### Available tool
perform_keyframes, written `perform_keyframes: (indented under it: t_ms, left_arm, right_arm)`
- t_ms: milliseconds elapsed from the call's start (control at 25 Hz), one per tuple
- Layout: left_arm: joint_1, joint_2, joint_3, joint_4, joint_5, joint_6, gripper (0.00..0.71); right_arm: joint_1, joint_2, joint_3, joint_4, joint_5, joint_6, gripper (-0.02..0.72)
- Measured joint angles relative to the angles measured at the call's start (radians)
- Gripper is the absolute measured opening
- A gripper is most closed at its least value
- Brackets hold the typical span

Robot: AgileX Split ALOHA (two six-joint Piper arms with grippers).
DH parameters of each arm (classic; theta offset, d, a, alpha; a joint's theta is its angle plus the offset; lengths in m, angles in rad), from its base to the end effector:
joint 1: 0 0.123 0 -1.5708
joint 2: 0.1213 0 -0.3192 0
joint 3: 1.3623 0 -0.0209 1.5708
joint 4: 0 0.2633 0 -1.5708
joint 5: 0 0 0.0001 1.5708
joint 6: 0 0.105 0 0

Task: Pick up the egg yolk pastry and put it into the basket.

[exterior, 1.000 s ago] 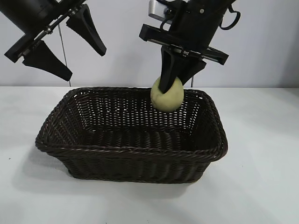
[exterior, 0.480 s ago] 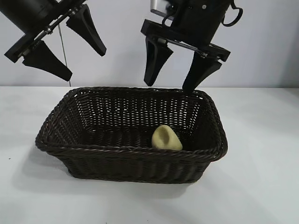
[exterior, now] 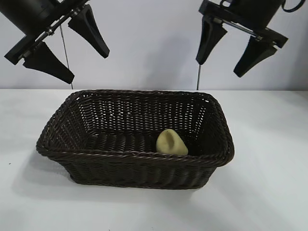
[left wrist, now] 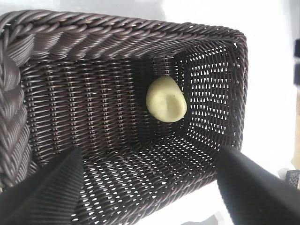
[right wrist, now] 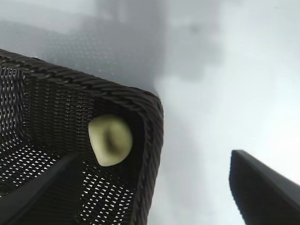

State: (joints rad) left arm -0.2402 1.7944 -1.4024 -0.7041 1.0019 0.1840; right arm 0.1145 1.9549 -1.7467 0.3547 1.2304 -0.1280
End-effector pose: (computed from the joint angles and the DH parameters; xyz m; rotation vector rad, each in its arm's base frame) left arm 0.3739 -0.1506 0.2830 0.1561 2.7561 -0.9256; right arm 0.4351 0.0847 0.2949 -0.2303 2.8705 0.5029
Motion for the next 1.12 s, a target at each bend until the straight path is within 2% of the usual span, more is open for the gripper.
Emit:
perform_keyframes:
  t_ms: [1120]
  left_arm:
    - [0.0, 0.0, 0.0, 0.004, -0.002, 0.001, 0.568]
  right_arm:
    - [-0.017, -0.006, 0.0, 0.005, 0.001, 0.001, 0.611]
